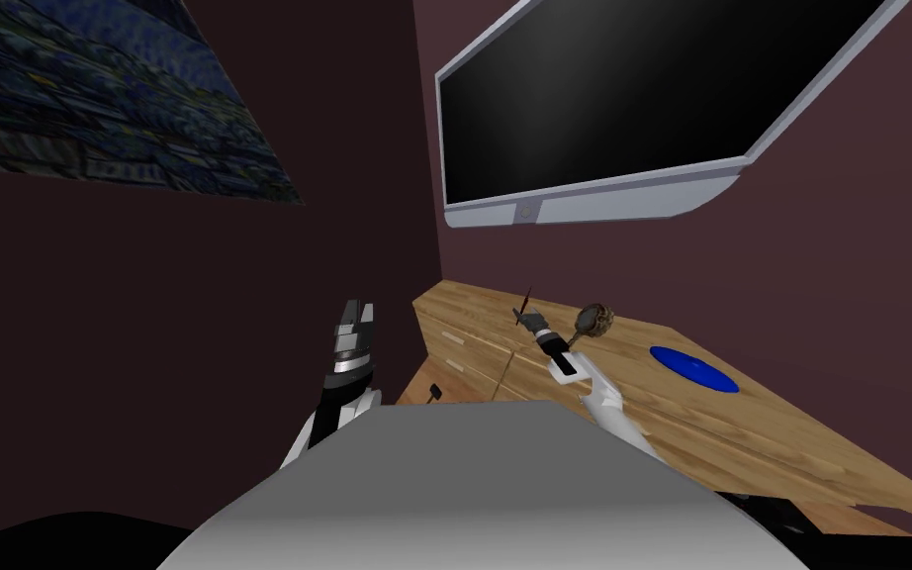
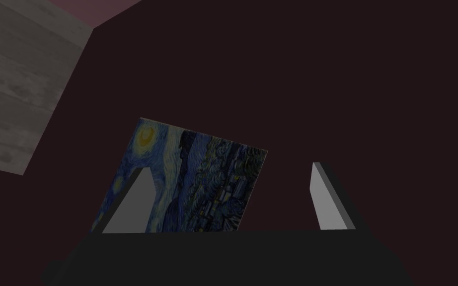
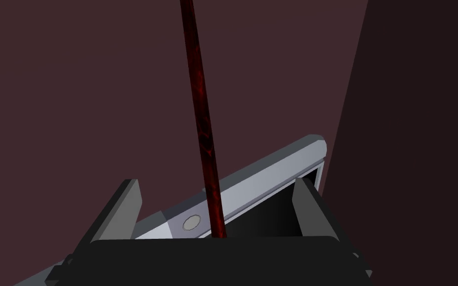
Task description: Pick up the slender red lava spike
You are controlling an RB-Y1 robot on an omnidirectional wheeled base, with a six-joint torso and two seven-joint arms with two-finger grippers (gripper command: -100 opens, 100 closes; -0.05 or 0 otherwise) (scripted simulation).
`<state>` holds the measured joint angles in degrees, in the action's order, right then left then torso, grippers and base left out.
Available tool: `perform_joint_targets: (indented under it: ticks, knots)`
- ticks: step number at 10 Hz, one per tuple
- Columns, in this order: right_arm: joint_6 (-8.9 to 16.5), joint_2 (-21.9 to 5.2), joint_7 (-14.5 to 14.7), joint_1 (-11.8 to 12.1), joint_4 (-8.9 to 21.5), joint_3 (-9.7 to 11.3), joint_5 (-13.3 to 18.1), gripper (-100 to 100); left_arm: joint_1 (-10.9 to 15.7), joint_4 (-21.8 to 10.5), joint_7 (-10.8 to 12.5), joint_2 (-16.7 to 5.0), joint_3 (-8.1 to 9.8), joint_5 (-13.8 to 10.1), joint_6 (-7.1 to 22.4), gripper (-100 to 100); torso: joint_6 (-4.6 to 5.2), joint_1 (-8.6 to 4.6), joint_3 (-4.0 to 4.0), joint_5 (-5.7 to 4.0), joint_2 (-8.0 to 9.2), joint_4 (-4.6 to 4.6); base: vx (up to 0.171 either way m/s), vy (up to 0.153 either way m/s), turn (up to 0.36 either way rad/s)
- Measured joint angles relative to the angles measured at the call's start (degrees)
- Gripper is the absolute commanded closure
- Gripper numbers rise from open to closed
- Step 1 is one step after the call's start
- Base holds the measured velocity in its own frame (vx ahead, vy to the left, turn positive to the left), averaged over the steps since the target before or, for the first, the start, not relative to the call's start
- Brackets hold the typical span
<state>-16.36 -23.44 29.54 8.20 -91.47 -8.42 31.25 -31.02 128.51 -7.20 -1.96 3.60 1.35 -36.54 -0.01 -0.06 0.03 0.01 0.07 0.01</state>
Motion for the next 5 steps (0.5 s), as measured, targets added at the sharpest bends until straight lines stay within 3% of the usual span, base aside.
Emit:
perform_joint_targets:
  ticks: [3, 5]
  knots:
    - [-1.0, 0.6, 1.4, -5.0, 5.6, 1.4, -0.6, -100, 0.0, 0.0, 0.0, 0.0, 0.00, 0.0, 0.0, 0, -0.01, 0.00, 0.00, 0.00, 0.00, 0.00, -0.028, 0.001, -0.017]
    - [-1.4, 0.5, 1.9, -7.8, 8.4, 2.2, -1.1, -100, 0.0, 0.0, 0.0, 0.0, 0.00, 0.0, 0.0, 0, 0.04, -0.01, -0.01, 0.00, 0.00, -0.01, -0.044, 0.005, -0.140]
